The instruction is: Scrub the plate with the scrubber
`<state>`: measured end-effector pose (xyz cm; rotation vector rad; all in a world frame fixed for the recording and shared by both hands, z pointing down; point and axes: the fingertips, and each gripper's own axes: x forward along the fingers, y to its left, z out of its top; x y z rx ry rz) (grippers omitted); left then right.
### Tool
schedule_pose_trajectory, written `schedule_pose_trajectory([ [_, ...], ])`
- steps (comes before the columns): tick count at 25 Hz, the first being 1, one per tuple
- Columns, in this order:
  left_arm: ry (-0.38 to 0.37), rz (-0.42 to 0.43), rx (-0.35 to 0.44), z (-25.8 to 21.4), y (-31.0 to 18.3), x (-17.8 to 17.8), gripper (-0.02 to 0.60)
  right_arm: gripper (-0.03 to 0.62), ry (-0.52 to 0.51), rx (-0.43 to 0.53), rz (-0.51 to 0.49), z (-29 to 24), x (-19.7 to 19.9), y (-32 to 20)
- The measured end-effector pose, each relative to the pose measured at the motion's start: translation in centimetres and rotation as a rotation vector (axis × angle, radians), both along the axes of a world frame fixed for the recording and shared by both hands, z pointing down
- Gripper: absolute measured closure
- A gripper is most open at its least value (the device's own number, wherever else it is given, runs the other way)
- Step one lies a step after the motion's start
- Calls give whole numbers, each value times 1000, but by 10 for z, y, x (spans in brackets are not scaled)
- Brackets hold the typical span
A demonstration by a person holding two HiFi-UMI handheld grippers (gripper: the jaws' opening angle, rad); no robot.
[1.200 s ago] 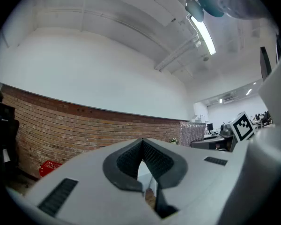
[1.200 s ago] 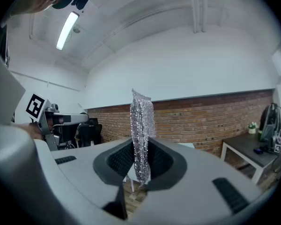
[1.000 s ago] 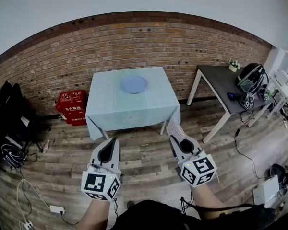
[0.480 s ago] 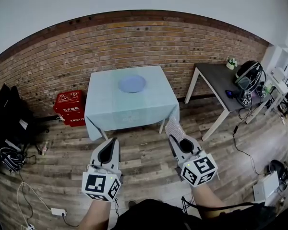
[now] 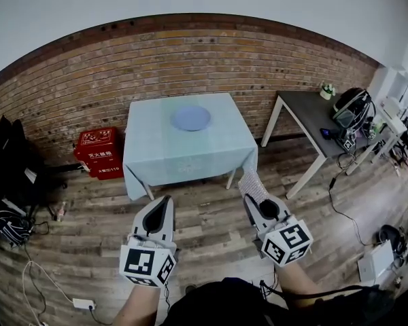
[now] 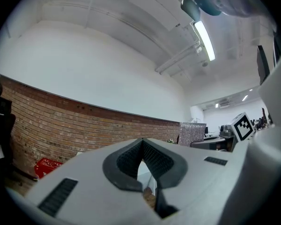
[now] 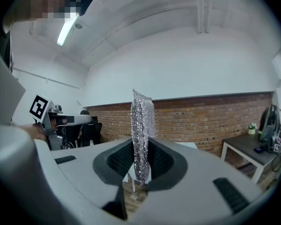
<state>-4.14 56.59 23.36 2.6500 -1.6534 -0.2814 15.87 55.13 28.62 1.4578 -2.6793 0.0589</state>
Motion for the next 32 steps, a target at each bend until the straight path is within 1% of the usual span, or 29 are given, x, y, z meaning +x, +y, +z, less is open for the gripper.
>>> schedule_pose_trajectory([
  [4, 2, 13, -8, 7, -7, -11, 572, 520, 10, -6, 15, 4, -7, -1],
  [10, 11, -1, -17, 12, -28, -15, 572, 520, 22, -9, -11, 10, -14, -22],
  [15, -4, -15, -32, 15, -70, -6, 572, 520, -7, -13, -18, 15, -7, -69],
  [20, -16, -15, -29, 11, -118, 14, 572, 520, -3, -6, -40, 11, 4, -123],
  [23, -23, -26, -49, 13, -150, 24, 572, 520, -6, -5, -53, 10, 12, -154],
  [26, -40, -40, -50, 14, -178, 35, 572, 520, -16, -5, -61, 8, 24, -182],
  [32, -58, -74, -70, 14, -225, 52, 572, 520, -19, -27, -97, 16, 41, -230],
])
